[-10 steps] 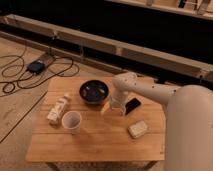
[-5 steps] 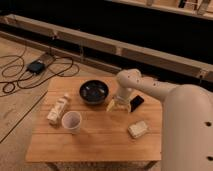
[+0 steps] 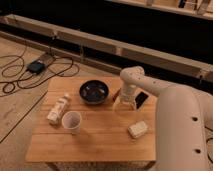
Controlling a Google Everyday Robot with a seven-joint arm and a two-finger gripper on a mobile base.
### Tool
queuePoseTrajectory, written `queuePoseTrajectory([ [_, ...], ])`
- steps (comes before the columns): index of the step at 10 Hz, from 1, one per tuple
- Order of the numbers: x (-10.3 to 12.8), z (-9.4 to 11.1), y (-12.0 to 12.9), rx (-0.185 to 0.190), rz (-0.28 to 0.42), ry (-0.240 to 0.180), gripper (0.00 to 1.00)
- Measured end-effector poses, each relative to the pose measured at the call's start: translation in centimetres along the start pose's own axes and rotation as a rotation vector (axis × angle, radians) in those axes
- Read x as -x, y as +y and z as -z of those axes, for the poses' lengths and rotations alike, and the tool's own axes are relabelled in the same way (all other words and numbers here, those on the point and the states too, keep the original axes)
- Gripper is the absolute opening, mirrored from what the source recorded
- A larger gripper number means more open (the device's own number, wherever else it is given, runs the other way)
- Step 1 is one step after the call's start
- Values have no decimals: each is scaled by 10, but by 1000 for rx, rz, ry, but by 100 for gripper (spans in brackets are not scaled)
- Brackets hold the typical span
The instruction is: Push the eraser across the table
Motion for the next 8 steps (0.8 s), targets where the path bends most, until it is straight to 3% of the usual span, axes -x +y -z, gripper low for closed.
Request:
queuePoseTrajectory([
  [5, -42, 14, 35, 77, -11, 36, 80],
  [8, -56, 21, 39, 90, -15, 62, 80],
])
